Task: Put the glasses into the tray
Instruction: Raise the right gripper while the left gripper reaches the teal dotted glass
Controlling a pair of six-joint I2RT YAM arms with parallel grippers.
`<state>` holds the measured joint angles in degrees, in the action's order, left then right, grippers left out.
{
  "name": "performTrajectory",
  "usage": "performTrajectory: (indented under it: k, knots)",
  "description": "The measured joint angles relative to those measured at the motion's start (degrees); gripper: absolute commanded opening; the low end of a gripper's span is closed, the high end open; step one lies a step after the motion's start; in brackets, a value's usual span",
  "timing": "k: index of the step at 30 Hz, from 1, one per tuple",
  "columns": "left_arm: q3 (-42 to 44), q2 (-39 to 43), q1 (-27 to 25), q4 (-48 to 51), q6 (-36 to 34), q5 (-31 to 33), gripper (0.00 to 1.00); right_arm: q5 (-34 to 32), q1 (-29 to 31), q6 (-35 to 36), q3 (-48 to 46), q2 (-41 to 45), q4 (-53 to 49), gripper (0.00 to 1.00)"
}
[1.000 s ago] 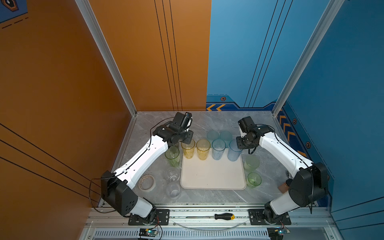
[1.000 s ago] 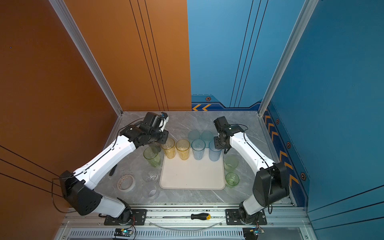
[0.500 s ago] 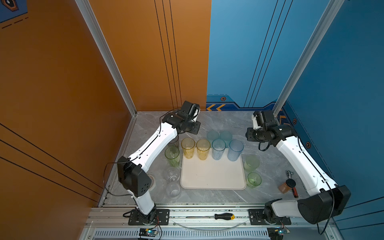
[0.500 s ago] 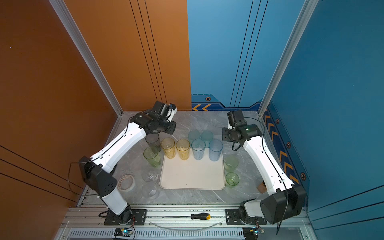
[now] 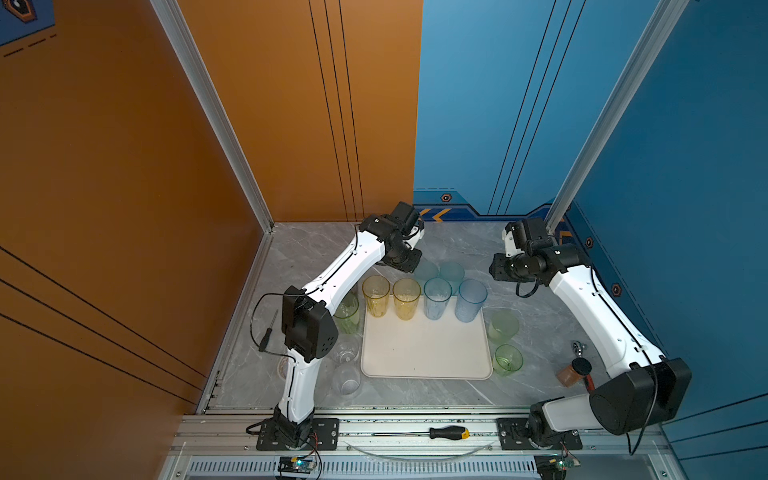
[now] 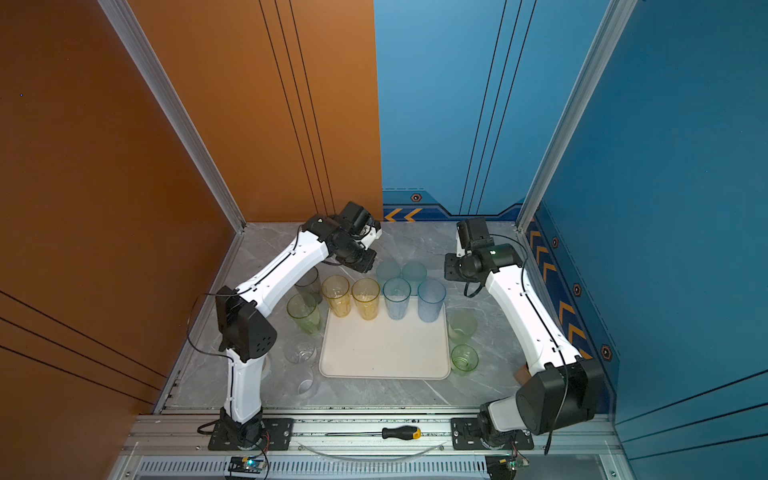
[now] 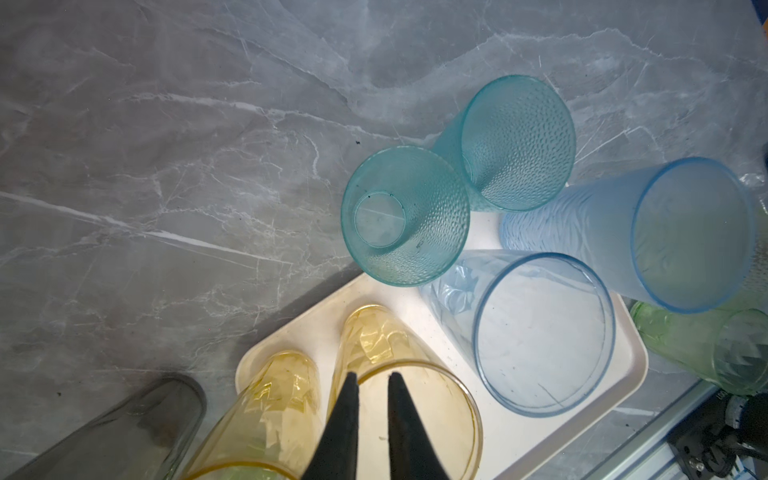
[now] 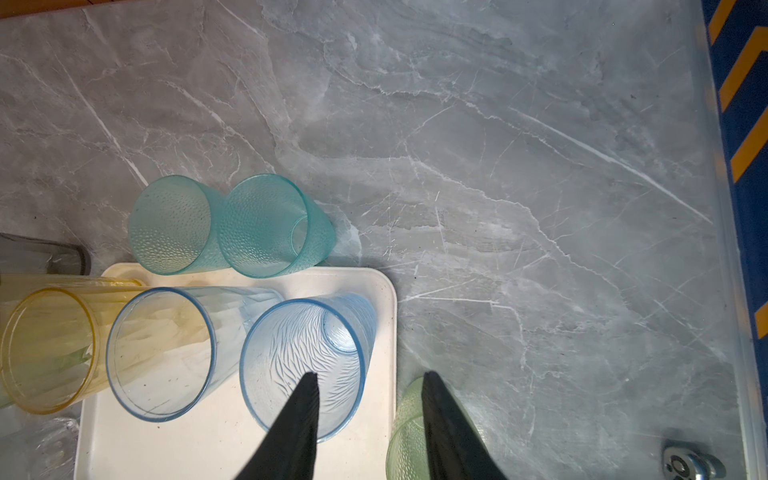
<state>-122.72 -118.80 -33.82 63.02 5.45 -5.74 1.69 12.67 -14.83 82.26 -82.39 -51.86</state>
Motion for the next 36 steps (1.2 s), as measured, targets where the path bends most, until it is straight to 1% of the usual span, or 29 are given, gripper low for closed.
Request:
performTrajectory:
  k: [7, 12, 17, 36]
  knots:
    - [-4.6, -4.3, 0.3, 1.1, 1.4, -1.4, 0.18, 1.5, -0.9, 0.5, 0.0, -1.0, 0.0, 0.41]
    - [-7.4, -7.4, 0.4, 1.1, 2.7, -2.6, 0.21, 2.3, -2.0, 1.3, 0.0, -1.4, 0.0, 0.40]
    - [-9.2, -9.2, 0.4, 1.3, 3.3, -2.7, 0.21, 2.9, -3.2, 1.5, 0.0, -1.7, 0.1, 0.41]
    - [-13.6, -15.2, 0.4, 1.7, 3.7, 1.1, 0.21, 4.8, -6.3, 3.0, -0.1, -2.1, 0.6, 0.41]
